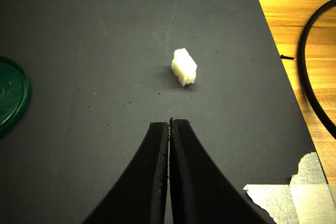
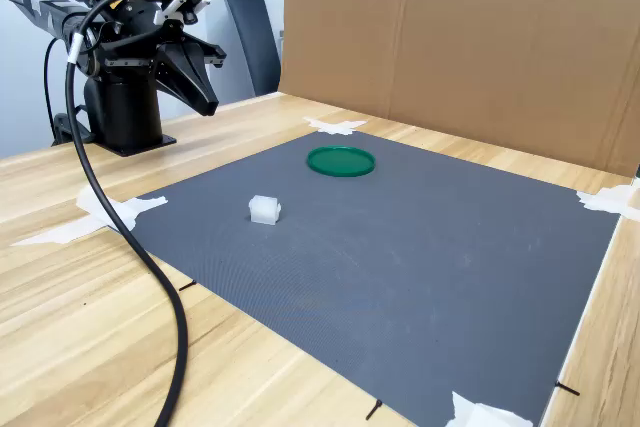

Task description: Grasp a white terminal and put it in the green lid.

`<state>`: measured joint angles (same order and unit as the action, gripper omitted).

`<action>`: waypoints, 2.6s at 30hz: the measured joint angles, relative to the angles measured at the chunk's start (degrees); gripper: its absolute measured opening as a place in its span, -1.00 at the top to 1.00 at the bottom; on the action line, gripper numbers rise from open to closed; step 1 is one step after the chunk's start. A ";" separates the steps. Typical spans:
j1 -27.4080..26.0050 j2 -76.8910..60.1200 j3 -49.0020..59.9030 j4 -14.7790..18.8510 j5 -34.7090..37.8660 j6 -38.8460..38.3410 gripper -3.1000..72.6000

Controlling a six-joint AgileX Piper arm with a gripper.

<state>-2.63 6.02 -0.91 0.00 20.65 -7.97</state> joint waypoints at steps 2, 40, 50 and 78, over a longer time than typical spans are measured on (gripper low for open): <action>0.00 0.00 0.00 0.00 0.00 0.00 0.99; 0.00 15.62 -19.52 0.00 8.05 -0.06 0.99; 0.00 27.44 -39.16 -0.38 34.36 -0.68 0.99; 0.00 62.03 -72.62 -0.94 50.67 -13.23 0.99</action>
<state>-2.63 68.05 -73.53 -0.94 71.32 -21.20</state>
